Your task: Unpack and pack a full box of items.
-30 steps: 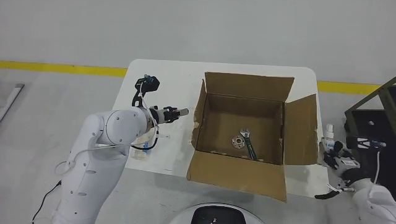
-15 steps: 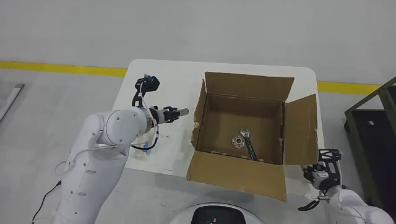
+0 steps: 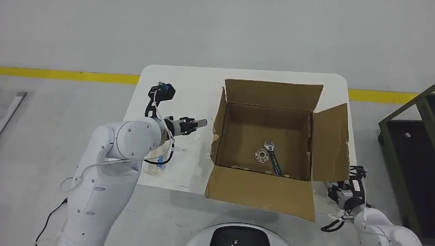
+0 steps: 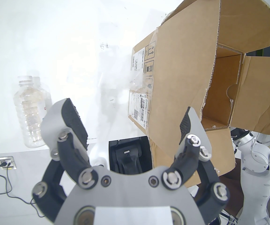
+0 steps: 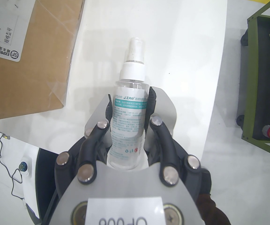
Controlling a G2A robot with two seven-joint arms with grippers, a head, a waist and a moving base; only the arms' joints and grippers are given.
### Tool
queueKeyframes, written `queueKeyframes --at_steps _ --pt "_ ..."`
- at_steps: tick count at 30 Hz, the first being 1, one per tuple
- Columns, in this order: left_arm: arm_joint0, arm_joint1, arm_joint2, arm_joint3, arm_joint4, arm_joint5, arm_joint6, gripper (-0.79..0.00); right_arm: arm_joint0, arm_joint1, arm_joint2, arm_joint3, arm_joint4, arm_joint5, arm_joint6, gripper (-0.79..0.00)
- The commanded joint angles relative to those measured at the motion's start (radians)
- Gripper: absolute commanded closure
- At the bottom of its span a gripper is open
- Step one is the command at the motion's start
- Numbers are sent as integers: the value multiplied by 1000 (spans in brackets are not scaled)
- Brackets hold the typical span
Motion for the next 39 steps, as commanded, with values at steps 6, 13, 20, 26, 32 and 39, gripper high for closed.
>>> queueKeyframes --at_steps 6,13,20,26,32,39 --pt "0 0 0 0 0 0 0 -785 -6 3 3 -17 2 5 3 -372" --pt "0 0 0 0 0 0 0 -785 -23 6 31 -60 41 7 -9 -628" --pt "0 0 0 0 0 0 0 -785 -31 4 158 -226 151 113 -78 -262" --pt "0 0 0 0 0 0 0 -785 -25 -3 217 -391 234 222 -124 0" --pt "0 0 0 0 0 0 0 -785 31 -8 143 -451 298 239 -191 0" --pt "0 0 0 0 0 0 0 -785 145 1 -11 -451 253 152 -170 0"
